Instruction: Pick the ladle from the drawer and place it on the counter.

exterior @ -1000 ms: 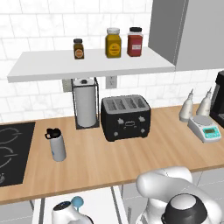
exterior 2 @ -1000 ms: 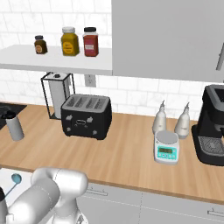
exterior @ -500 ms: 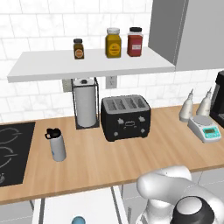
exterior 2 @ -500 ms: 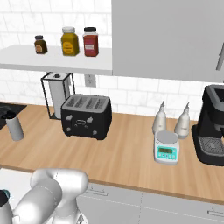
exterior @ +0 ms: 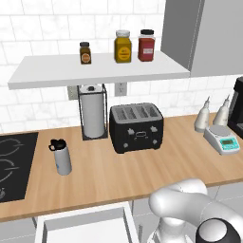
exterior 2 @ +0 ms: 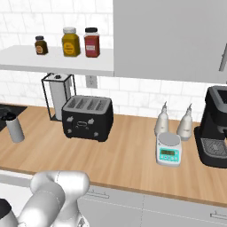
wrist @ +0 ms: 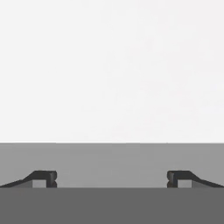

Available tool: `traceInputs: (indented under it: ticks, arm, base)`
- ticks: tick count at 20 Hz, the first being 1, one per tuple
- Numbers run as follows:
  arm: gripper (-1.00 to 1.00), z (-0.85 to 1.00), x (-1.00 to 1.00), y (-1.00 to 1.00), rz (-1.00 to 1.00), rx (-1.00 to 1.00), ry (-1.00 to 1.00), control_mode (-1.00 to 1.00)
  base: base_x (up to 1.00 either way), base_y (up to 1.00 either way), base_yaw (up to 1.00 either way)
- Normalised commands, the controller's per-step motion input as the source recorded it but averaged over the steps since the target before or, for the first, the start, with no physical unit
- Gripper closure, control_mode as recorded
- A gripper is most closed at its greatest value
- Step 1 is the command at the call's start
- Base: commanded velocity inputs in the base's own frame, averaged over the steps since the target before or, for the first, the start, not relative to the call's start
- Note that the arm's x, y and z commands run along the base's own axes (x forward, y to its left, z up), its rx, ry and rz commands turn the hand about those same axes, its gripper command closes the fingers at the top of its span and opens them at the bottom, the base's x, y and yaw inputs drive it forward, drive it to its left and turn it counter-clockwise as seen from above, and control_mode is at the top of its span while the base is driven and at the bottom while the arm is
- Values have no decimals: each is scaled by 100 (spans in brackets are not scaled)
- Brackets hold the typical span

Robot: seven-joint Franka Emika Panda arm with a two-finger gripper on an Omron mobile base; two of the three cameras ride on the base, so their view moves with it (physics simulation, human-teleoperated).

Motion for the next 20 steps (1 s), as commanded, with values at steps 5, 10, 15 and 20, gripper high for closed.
traceInputs:
  ticks: [5,10,15,20]
  arm:
    - [-100,15,2,-3,0,0,0,-100]
    - [-100,35,80,-39,0,10,0,-100]
    - [-100,30,100,-42,0,13,0,-100]
    - [-100,15,84,-24,0,6,-2,-100]
  base:
    - [0,0,0]
    - [0,0,0]
    - [0,0,0]
    - [0,0,0]
